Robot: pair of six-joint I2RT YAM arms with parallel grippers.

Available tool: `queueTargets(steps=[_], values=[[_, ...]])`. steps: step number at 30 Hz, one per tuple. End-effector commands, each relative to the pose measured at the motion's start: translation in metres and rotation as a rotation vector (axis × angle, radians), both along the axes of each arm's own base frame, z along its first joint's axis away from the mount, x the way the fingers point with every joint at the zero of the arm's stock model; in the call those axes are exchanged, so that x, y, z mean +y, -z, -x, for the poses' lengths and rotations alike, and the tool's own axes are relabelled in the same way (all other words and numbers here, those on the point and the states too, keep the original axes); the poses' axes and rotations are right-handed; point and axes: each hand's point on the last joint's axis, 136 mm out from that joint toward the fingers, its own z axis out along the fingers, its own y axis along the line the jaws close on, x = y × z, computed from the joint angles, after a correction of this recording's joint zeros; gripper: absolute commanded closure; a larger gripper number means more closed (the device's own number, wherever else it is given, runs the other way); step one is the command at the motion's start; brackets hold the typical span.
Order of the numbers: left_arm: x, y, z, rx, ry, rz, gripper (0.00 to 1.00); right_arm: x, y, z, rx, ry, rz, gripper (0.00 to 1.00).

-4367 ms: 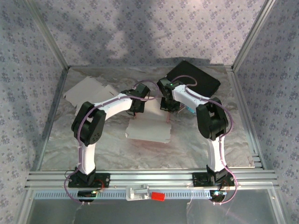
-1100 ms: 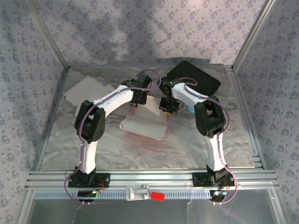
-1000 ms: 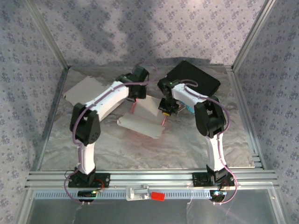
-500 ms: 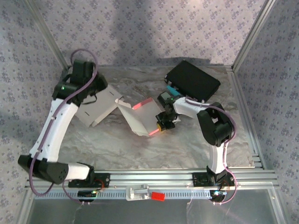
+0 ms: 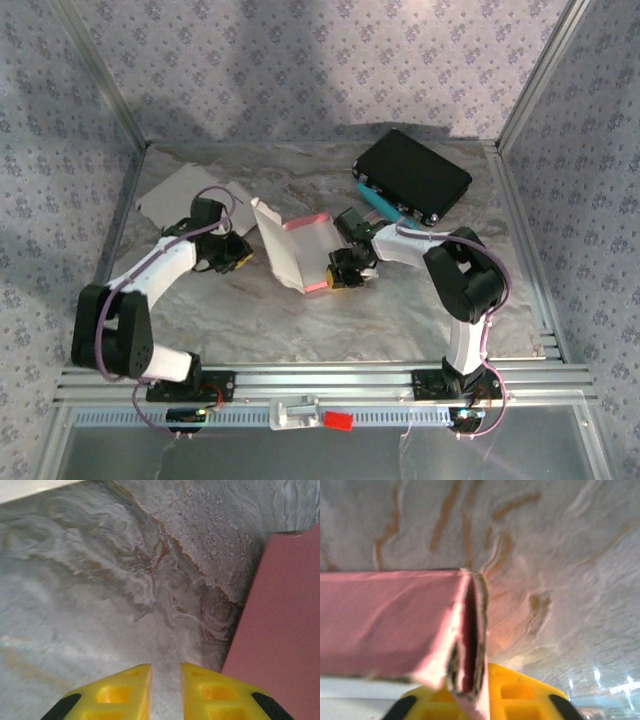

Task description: Fold the paper box

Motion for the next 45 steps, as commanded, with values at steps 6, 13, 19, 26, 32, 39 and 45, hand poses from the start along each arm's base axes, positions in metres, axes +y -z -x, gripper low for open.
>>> queueTargets(steps=[6,13,19,26,32,39,45], values=[[-0.049,-0.038,-0.057,-0.200,0.081,0.153,0.78,0.016,-0.076,-0.023,-0.214,-0.144,-0.068,0.55],[-0.066,-0.052,-0.071,-0.241,0.109,0.169,0.78,0.022,-0.165,-0.049,-0.666,-0.702,0.035,0.49],[-0.081,-0.056,-0.075,-0.245,0.142,0.176,0.77,0.064,-0.206,-0.056,-0.890,-0.961,-0.038,0.50],[-0.093,-0.060,-0.077,-0.248,0.162,0.178,0.77,0.083,-0.206,-0.062,-0.842,-1.034,-0.028,0.50],[-0.099,-0.060,-0.078,-0.247,0.181,0.178,0.77,0.077,-0.187,-0.066,-0.743,-1.039,0.026,0.53],[-0.106,-0.059,-0.078,-0.244,0.198,0.180,0.77,0.084,-0.175,-0.078,-0.737,-1.023,0.033,0.62],[-0.107,-0.062,-0.079,-0.251,0.217,0.167,0.77,0.089,-0.173,-0.087,-0.742,-0.987,0.041,0.75]])
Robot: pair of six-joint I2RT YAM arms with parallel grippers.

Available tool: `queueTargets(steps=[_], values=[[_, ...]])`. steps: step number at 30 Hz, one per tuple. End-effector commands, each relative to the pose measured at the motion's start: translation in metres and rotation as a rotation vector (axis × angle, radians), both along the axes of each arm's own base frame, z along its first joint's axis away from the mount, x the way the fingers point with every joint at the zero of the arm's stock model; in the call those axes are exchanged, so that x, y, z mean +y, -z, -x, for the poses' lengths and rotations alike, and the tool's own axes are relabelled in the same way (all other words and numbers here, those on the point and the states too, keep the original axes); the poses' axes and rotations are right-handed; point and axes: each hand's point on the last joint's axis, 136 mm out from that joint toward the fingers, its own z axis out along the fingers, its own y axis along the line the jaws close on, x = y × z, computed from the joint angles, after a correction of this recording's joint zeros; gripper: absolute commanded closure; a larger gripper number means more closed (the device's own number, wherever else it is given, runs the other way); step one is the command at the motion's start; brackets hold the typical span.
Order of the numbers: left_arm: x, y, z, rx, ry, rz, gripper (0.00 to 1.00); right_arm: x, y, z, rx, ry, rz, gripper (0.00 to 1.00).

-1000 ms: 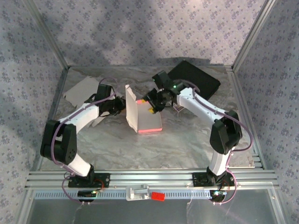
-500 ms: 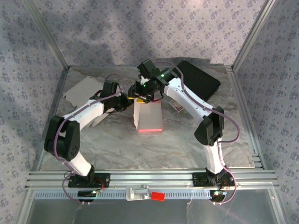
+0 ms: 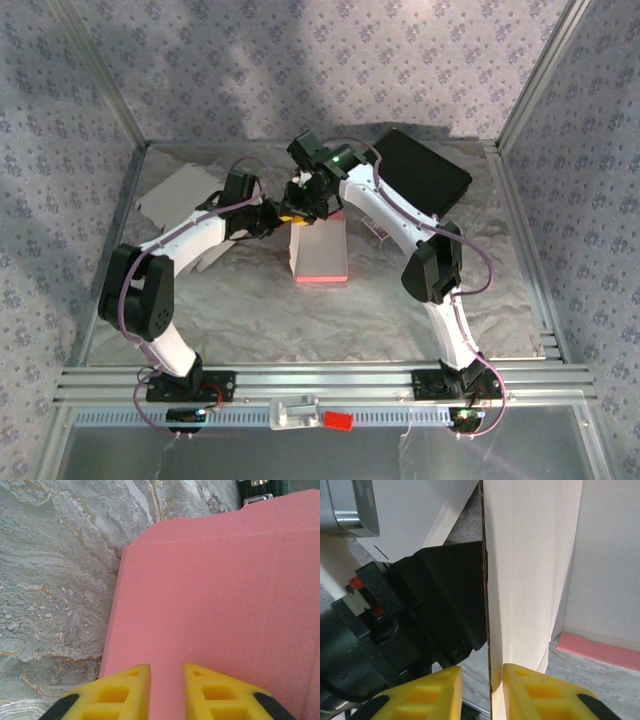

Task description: Fold the paper box

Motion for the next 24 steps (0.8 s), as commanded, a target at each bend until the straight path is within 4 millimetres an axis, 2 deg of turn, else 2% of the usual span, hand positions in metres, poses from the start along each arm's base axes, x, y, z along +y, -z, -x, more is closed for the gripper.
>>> queueTargets(steps=[1,6,10,13,19,24], values=[[-0.009,-0.015,-0.004,-0.034,0.042,0.009,0.77,0.000,0.000,-0.008,-0.004,0.036,0.004,0.77],[-0.011,-0.017,-0.004,-0.035,0.060,0.015,0.76,-0.002,0.003,-0.012,-0.004,0.069,0.017,0.84],[-0.008,-0.025,-0.003,-0.046,0.059,-0.017,0.74,-0.012,0.005,-0.011,-0.003,0.097,0.061,1.00],[0.009,-0.041,0.000,-0.075,0.022,-0.134,0.66,-0.023,-0.004,-0.014,-0.020,0.173,0.071,1.00],[0.051,-0.072,0.017,-0.122,-0.055,-0.354,0.62,-0.046,-0.022,-0.023,-0.042,0.447,0.049,1.00],[0.060,-0.085,0.034,-0.180,-0.021,-0.419,0.61,-0.068,-0.027,-0.016,0.012,0.748,0.016,1.00]])
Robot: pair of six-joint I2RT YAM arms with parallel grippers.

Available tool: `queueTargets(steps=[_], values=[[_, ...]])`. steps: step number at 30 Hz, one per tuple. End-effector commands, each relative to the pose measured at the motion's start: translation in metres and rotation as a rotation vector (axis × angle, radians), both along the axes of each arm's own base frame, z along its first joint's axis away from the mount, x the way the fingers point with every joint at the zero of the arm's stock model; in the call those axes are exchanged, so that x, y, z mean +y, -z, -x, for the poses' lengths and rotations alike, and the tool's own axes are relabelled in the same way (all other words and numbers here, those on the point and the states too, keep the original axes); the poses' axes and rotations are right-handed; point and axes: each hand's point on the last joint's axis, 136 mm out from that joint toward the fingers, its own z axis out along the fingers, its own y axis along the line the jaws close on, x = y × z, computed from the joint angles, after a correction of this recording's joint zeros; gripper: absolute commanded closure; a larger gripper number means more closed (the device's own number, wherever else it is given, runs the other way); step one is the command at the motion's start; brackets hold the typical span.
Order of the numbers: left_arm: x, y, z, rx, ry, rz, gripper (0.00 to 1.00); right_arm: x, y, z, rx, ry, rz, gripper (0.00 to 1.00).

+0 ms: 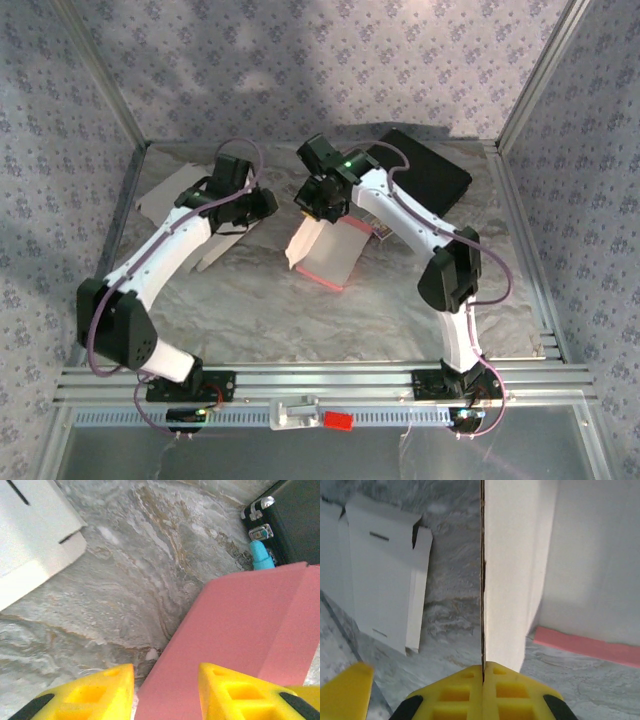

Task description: Fold the paper box

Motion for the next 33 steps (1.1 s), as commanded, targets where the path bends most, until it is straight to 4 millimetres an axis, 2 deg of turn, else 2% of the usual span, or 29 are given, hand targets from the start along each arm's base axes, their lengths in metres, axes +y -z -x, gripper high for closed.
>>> queueTargets(steps=[1,5,10,16,20,23,28,33], values=[[0.018,0.000,0.019,0.006,0.028,-0.122,0.61,-0.024,-0.022,-0.002,-0.021,0.324,-0.041,1.00],[0.014,0.004,0.032,0.007,0.110,-0.120,0.62,-0.043,-0.023,0.006,0.020,0.568,0.016,1.00],[0.013,0.009,0.048,0.035,0.214,-0.154,0.62,-0.042,-0.019,0.014,0.096,0.750,0.021,1.00],[0.008,0.016,0.064,0.017,0.347,-0.170,0.62,-0.037,0.002,0.004,0.183,0.926,-0.105,1.00],[0.000,0.021,0.069,-0.064,0.478,-0.176,0.61,-0.046,0.006,-0.003,0.189,0.930,-0.093,1.00],[-0.012,0.026,0.060,-0.124,0.533,-0.161,0.60,-0.047,0.012,-0.012,0.179,0.901,-0.101,1.00],[-0.032,0.037,0.047,-0.206,0.632,-0.164,0.58,-0.046,0.017,-0.017,0.195,0.781,-0.101,0.89],[-0.038,0.053,0.026,-0.242,0.674,-0.222,0.56,-0.055,0.007,-0.025,0.144,0.636,-0.099,0.83]])
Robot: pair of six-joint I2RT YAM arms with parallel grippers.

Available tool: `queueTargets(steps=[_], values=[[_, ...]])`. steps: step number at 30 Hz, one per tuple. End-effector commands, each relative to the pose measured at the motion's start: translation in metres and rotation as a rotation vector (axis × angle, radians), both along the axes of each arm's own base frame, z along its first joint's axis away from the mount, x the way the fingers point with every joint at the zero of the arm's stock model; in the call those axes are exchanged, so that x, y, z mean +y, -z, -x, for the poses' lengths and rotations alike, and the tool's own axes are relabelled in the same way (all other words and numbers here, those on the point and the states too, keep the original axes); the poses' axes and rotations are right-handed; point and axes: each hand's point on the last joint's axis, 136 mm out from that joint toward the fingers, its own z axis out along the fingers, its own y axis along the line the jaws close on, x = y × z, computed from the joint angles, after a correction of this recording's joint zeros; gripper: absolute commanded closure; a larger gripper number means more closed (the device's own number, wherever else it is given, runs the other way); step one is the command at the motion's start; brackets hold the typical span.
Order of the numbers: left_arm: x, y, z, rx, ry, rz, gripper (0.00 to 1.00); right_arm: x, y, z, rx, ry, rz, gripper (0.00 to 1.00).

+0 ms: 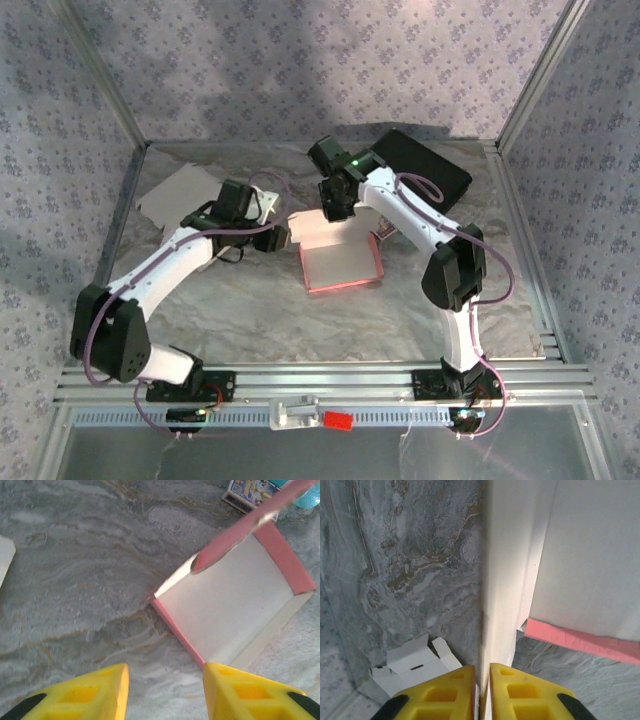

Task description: Fold the paper box

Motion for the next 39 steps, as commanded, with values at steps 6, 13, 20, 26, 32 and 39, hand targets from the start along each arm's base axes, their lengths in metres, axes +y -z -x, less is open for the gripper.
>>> queueTargets(steps=[6,13,20,26,32,39], values=[[-0.020,0.006,-0.032,-0.142,0.137,-0.029,0.55,-0.023,-0.026,-0.002,-0.059,-0.252,0.012,0.68],[-0.028,0.014,-0.044,-0.168,0.160,-0.027,0.54,-0.065,-0.070,-0.024,-0.326,-0.644,0.217,0.64],[-0.029,0.018,-0.069,-0.164,0.146,-0.037,0.53,-0.108,-0.066,-0.020,-0.617,-1.245,0.316,0.59],[-0.026,0.013,-0.083,-0.101,0.145,0.069,0.53,-0.144,-0.030,-0.026,-0.652,-1.330,0.223,0.55],[-0.039,0.016,-0.076,-0.038,0.208,0.122,0.56,-0.131,0.000,-0.035,-0.663,-1.480,0.132,0.54],[-0.038,0.025,-0.077,0.002,0.183,0.095,0.62,-0.127,0.033,-0.046,-0.585,-1.552,0.150,0.54]])
